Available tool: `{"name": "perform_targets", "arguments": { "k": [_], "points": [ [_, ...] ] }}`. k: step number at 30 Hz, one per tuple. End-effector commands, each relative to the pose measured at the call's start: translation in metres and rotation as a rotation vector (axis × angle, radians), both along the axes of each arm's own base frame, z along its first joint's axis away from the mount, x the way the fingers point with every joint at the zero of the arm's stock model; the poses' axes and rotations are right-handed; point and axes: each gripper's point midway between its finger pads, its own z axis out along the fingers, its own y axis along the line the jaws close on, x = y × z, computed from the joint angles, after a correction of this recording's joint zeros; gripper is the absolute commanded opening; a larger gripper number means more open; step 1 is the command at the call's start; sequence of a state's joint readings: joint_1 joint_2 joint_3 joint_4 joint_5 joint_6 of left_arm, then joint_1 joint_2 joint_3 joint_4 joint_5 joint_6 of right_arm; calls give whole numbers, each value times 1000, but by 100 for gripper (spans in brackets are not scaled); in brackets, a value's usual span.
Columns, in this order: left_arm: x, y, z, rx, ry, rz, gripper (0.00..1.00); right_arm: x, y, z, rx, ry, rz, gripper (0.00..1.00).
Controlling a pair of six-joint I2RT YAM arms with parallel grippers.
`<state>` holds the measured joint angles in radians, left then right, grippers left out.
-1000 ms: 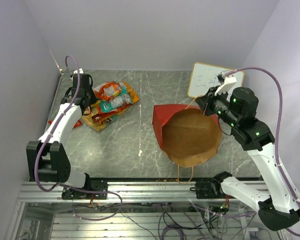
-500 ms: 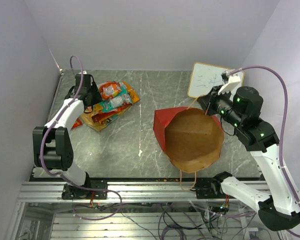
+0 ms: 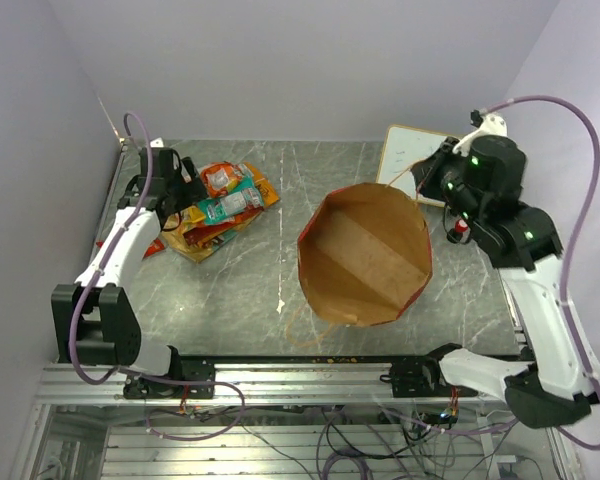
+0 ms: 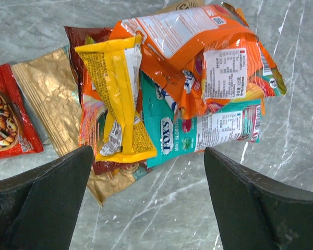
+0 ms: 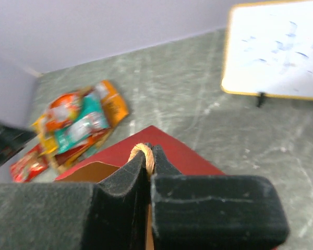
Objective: Take the snacks out of the paper bag
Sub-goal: Adjust the paper bag at the center of the board, then reset both arms
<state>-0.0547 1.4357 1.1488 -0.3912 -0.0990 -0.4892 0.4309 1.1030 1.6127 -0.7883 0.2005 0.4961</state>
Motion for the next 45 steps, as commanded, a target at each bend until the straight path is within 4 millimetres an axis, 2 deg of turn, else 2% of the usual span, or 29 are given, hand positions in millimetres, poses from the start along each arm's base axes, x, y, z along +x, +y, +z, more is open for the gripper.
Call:
{"name": "perform_targets", "arguments": {
  "k": [1, 5, 9, 12, 15, 21, 23, 25, 27, 29, 30, 31, 32, 35, 38, 42, 45],
  "points": [
    [-18, -6, 6, -37, 28, -32, 98, 35, -53, -54, -110, 156, -301, 0],
    [-42, -23, 22, -80, 6, -139, 95, 46, -87, -99, -197, 244, -395, 0],
    [-75, -46, 41, -166, -35, -251, 96, 41, -111, -112, -277, 273, -455, 0],
    [-93, -51, 50, -190, -47, -274, 97, 36, -132, -119, -387, 299, -527, 0],
    [-101, -54, 61, -199, -56, -285, 97, 35, -140, -110, -439, 289, -553, 5],
    [-101, -84, 86, -233, -71, -392, 97, 33, -125, -89, -423, 270, -432, 22],
    [-99, -97, 101, -216, -86, -425, 97, 28, -118, -79, -409, 260, -380, 40],
    [-98, -112, 124, -226, -105, -455, 97, 20, -111, -68, -393, 244, -326, 56],
    [-95, -130, 161, -248, -163, -494, 98, 8, -105, -51, -363, 202, -281, 67],
    [-93, -142, 206, -259, -242, -516, 100, -4, -93, -35, -340, 152, -188, 70],
    [-93, -145, 223, -267, -269, -520, 100, -11, -91, -27, -331, 126, -166, 79],
    [-94, -145, 237, -274, -294, -519, 100, -19, -87, -19, -315, 99, -139, 93],
    [-95, -145, 251, -279, -320, -519, 100, -27, -85, -12, -304, 69, -118, 99],
    [-105, -134, 288, -264, -409, -493, 99, -50, -79, 12, -276, -25, -62, 100],
    [-120, -113, 321, -221, -511, -428, 100, -72, -84, 35, -226, -113, -90, 100],
    [-143, -84, 364, -188, -650, -329, 100, -105, -103, 62, -125, -223, -201, 100],
    [-160, -63, 385, -166, -721, -249, 99, -131, -119, 77, -53, -280, -285, 100]
  ]
}}
